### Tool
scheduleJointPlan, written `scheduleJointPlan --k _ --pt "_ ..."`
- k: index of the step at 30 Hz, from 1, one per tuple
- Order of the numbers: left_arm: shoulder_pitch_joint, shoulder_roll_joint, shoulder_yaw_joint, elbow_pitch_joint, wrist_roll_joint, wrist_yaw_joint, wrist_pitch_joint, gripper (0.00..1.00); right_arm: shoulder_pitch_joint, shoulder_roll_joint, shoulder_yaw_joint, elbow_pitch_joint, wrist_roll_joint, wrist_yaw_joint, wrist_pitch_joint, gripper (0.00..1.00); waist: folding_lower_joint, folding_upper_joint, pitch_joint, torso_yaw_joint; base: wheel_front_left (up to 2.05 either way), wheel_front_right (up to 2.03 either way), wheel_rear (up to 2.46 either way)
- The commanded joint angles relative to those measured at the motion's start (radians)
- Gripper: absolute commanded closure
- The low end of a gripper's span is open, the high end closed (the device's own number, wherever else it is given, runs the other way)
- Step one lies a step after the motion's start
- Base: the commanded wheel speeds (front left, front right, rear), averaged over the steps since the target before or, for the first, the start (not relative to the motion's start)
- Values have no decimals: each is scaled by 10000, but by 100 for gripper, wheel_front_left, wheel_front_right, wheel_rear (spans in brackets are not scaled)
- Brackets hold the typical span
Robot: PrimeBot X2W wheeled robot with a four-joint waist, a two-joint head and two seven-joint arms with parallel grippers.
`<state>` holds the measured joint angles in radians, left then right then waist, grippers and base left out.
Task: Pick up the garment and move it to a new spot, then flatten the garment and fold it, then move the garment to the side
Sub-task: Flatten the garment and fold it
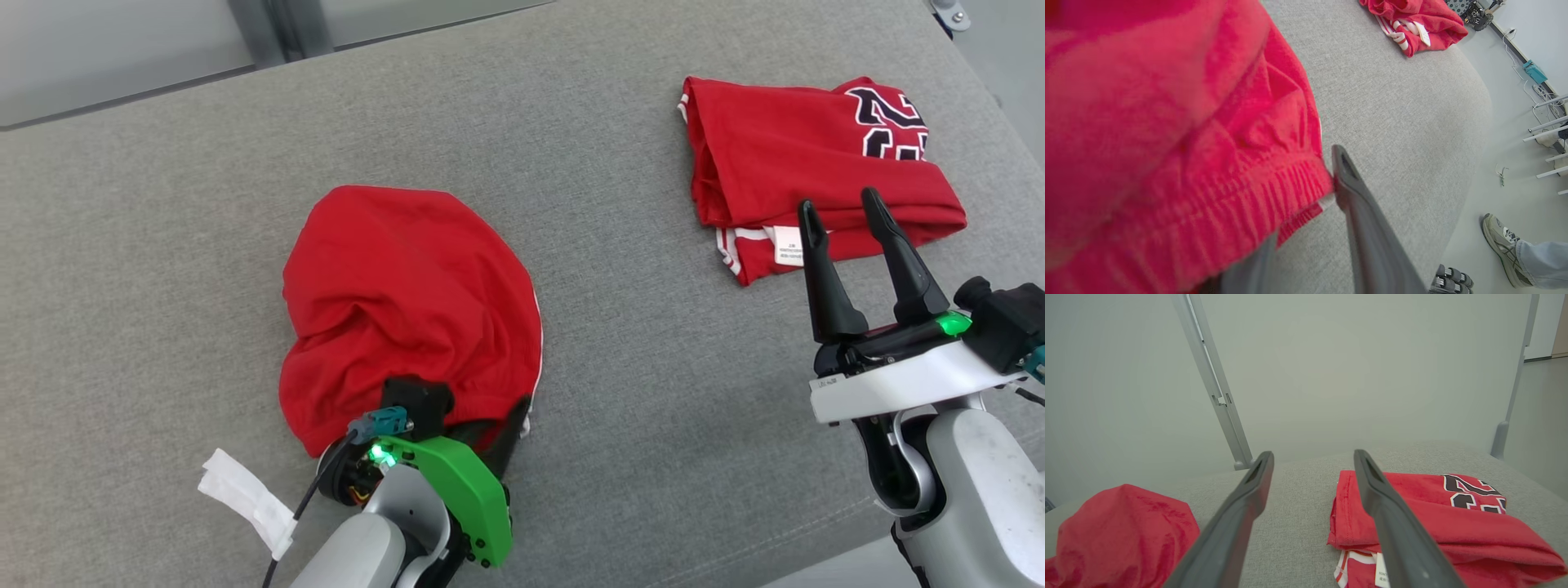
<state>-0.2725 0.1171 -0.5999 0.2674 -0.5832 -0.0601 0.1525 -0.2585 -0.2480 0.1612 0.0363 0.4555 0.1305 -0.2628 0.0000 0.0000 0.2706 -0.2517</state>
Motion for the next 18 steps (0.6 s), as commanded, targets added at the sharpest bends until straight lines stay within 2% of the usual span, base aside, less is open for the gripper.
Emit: scheduleJointPlan --k 1,5,10,18 --pt "-143 49 18 -38 -31 13 -74 100 -4 -4 -31 16 -41 6 -22 0 0 0 -101 147 0 0 0" --pt "37 70 137 -691 -373 -125 -84 100 135 -88 -56 48 -65 6 -22 0 0 0 -370 528 0 0 0" --pt "146 428 462 -1900 -621 66 141 100 241 -103 59 78 -53 6 -22 0 0 0 -675 999 0 0 0" --pt "571 1699 1603 -3837 -987 644 822 100 343 -188 45 126 -83 6 -22 0 0 0 -929 1562 0 0 0"
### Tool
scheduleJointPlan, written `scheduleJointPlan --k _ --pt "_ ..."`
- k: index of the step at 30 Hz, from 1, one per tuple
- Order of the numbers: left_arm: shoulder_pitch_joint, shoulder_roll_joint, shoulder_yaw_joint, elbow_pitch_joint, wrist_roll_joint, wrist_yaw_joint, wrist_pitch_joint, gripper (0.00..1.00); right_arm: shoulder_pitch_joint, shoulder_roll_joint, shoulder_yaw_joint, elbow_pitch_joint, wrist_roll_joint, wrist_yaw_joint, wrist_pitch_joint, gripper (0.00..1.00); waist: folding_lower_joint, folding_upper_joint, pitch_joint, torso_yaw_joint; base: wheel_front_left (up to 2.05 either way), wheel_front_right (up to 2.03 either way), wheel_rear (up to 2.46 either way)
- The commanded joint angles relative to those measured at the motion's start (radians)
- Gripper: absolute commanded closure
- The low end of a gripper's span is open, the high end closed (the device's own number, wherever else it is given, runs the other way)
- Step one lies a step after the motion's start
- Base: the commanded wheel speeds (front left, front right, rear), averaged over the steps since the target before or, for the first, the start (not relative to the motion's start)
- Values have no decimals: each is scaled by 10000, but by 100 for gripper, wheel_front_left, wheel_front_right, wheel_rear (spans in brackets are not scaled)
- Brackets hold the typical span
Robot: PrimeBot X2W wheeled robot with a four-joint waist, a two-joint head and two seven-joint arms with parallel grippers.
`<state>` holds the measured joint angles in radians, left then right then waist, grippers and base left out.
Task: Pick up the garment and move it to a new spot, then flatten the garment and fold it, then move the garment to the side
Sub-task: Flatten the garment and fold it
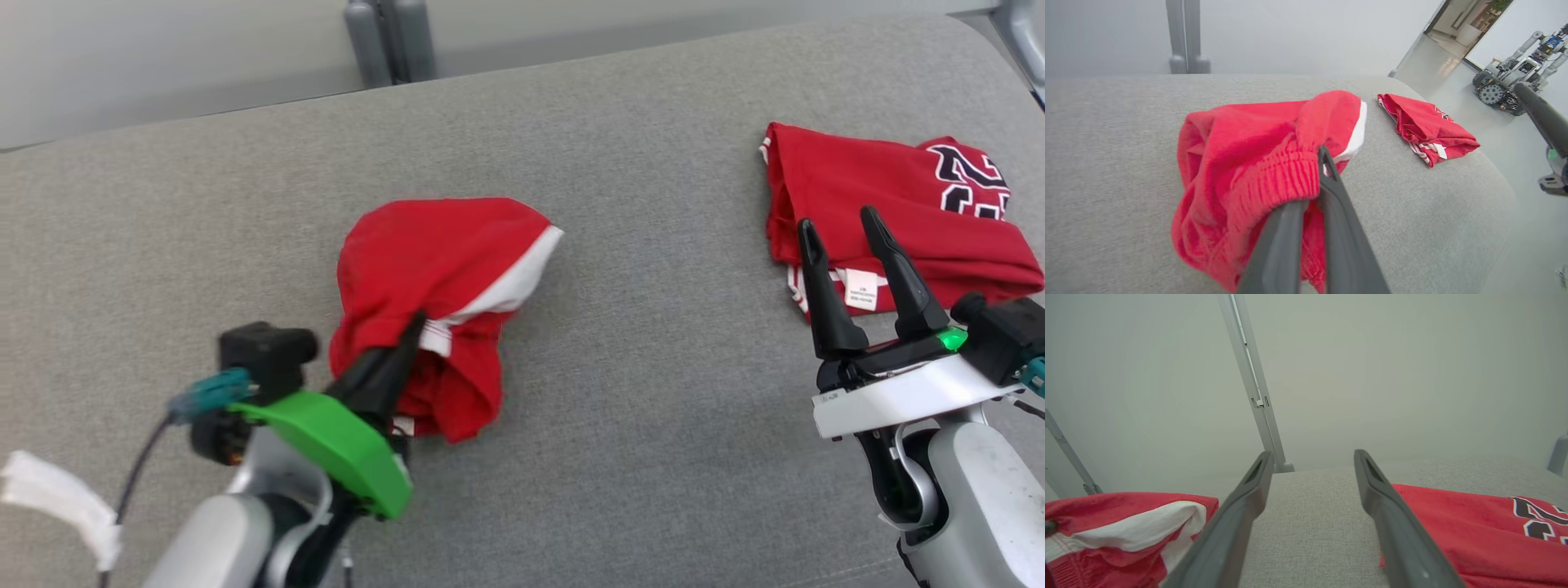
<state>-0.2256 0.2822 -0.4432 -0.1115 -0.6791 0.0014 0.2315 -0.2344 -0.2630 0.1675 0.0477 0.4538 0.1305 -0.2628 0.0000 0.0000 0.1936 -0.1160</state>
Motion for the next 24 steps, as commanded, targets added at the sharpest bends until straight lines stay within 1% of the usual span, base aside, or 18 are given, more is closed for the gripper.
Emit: scheduleJointPlan --k 1,3,7,10,13,16,18,20,21,23,24 --pt "208 297 276 -273 -50 170 88 100 110 -44 -11 18 -63 6 -22 0 0 0 -177 248 0 0 0" --pt "456 750 609 -641 30 428 288 100 136 -50 7 28 -56 6 -22 0 0 0 -202 309 0 0 0" --pt "1188 1541 1194 -1222 -148 877 774 100 197 -62 22 44 -37 6 -22 0 0 0 -245 390 0 0 0" --pt "1793 1978 1544 -1305 -238 1128 991 100 228 -102 26 34 -6 6 -22 0 0 0 -250 432 0 0 0" --pt "2257 2302 2078 -1079 -140 1545 812 100 248 -163 8 40 21 6 -22 0 0 0 -279 488 0 0 0" --pt "2534 2305 2347 -591 -17 1827 526 100 245 -232 48 59 21 6 -22 0 0 0 -324 534 0 0 0" --pt "2566 2461 2361 -130 278 1931 368 100 201 -257 110 88 26 6 -22 0 0 0 -354 537 0 0 0" --pt "2414 2391 2315 260 443 2016 164 100 156 -280 155 120 42 6 -22 0 0 0 -398 548 0 0 0" --pt "2332 2312 2266 506 478 1972 61 100 147 -291 182 130 46 6 -22 0 0 0 -421 555 0 0 0" --pt "2211 2391 2112 1038 740 1901 -67 100 136 -305 269 162 52 6 -22 0 0 0 -441 549 0 0 0" --pt "2119 2310 2003 1295 776 1802 -145 100 127 -308 316 180 62 6 -22 0 0 0 -454 535 0 0 0"
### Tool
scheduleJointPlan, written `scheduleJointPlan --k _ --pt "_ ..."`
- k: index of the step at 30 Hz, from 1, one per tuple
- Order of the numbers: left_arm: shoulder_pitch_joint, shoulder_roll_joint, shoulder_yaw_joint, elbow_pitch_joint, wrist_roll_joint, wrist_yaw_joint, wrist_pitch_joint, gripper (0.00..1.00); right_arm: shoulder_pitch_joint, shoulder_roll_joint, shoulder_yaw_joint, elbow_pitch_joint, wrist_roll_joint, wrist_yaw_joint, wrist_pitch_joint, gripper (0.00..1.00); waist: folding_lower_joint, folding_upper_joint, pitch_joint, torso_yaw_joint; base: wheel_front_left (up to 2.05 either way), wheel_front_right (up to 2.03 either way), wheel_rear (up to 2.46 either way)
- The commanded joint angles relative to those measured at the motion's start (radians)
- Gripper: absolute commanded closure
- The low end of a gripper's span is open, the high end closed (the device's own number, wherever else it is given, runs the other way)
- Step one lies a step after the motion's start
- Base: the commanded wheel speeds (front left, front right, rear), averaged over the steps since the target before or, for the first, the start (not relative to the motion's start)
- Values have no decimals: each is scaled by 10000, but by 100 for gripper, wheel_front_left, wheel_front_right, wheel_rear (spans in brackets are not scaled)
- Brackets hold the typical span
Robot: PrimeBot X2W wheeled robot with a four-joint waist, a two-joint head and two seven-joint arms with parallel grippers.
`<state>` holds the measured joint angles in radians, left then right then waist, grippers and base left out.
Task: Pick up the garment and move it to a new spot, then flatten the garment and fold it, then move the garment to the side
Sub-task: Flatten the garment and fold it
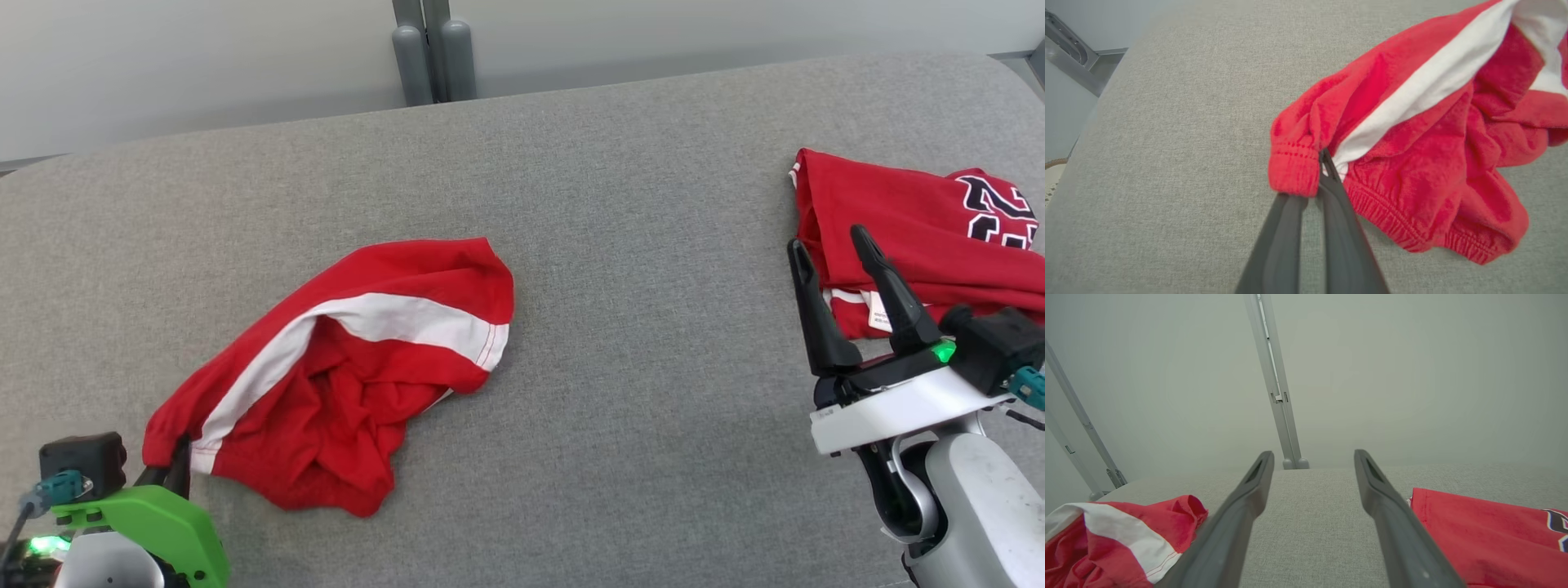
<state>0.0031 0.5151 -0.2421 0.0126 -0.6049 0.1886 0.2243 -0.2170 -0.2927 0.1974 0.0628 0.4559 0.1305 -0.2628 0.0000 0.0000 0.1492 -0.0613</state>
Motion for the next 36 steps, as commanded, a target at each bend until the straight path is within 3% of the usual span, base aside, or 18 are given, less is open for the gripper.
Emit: scheduleJointPlan --k 1,2,3,4,10,21,25,36 --pt "-240 -147 -69 196 -1 -134 -158 100 -51 -20 45 37 50 6 -22 0 0 0 -17 -26 0 0 0" --pt "-313 -280 -85 380 -73 -193 -306 86 -55 -30 76 53 63 6 -22 0 0 0 -24 -41 0 0 0" --pt "-361 -339 -70 511 -110 -234 -420 40 -52 -45 86 61 71 6 -22 0 0 0 -25 -48 0 0 0" --pt "-411 -425 -52 627 -169 -281 -577 0 -42 -61 80 74 88 6 -22 0 0 0 -29 -52 0 0 0" --pt "-386 -652 100 737 -287 -416 -1304 0 83 -58 24 144 88 6 -22 0 0 0 -129 -16 0 0 0" --pt "547 -959 724 -571 197 779 -2573 0 276 97 -42 129 93 6 -22 0 0 0 -346 321 0 0 0" --pt "495 -1159 742 -779 430 1018 -3153 0 260 83 56 138 121 6 -22 0 0 0 -353 501 0 0 0" --pt "164 -1565 429 -714 826 993 -4088 0 130 -65 511 303 250 6 -13 0 0 0 -466 972 0 0 0"
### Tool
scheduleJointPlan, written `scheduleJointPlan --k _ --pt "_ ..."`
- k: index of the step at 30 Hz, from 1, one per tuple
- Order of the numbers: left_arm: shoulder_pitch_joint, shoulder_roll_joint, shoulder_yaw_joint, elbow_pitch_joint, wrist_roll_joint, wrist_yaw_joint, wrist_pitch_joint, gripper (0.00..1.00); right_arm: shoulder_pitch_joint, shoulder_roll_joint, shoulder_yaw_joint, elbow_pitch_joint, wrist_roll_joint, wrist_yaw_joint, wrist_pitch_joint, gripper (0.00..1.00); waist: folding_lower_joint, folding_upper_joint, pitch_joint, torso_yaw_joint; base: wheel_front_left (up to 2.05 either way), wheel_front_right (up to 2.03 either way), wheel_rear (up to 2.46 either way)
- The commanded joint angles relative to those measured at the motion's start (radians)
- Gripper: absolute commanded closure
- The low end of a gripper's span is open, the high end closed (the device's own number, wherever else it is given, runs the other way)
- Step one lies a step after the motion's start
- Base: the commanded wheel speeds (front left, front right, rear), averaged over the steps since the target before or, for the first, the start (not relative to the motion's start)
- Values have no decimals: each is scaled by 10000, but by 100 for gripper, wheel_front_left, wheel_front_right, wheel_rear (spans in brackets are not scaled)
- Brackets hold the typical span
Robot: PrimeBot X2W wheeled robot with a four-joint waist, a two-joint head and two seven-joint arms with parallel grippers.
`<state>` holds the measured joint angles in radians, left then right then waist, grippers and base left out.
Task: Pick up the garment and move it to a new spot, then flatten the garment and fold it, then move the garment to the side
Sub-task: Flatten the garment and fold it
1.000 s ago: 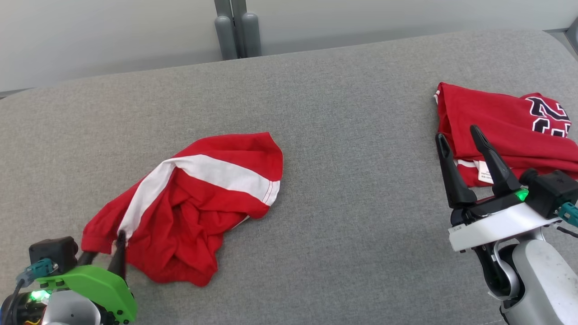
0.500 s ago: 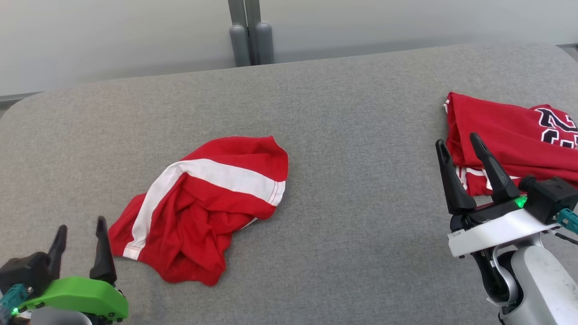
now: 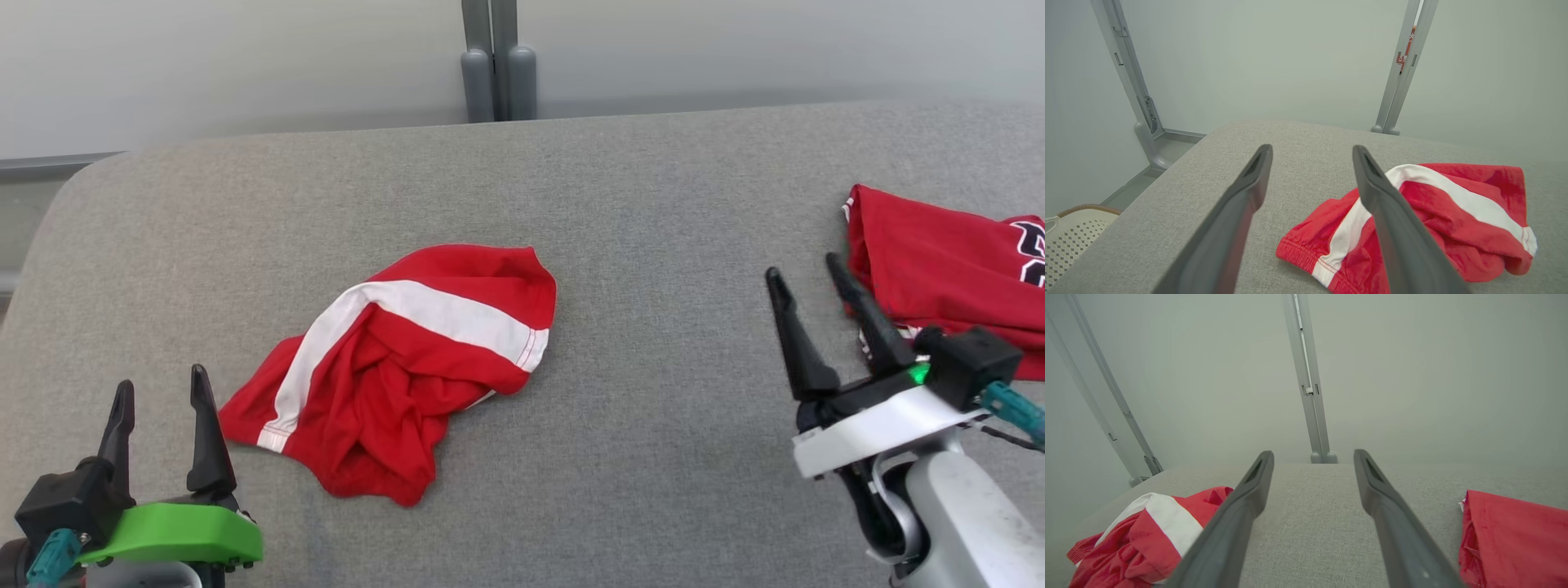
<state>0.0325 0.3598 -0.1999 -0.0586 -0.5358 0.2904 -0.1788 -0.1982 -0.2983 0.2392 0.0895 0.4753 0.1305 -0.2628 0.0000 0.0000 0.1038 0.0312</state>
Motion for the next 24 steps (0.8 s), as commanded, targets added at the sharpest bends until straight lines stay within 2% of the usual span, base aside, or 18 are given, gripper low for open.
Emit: scheduleJointPlan --k 1,7,13,18,24 --pt "-149 -22 -14 -3 170 -61 -121 0 -111 5 270 74 137 6 40 0 0 0 -1 71 0 0 0" --pt "-484 -185 -313 125 284 -208 -345 0 -955 -117 1838 986 695 6 1062 0 0 0 183 476 0 0 0" --pt "-731 -409 -572 350 317 -352 -456 0 -1697 244 2655 2107 2396 6 2447 0 0 0 352 1228 0 0 0" --pt "-853 -522 -682 512 286 -428 -516 0 -1912 323 2875 2608 4162 6 3298 0 0 0 479 1826 0 0 0" --pt "-933 -598 -798 618 260 -490 -541 0 -2026 540 2657 2930 6252 7 4066 0 0 0 638 2392 0 0 0"
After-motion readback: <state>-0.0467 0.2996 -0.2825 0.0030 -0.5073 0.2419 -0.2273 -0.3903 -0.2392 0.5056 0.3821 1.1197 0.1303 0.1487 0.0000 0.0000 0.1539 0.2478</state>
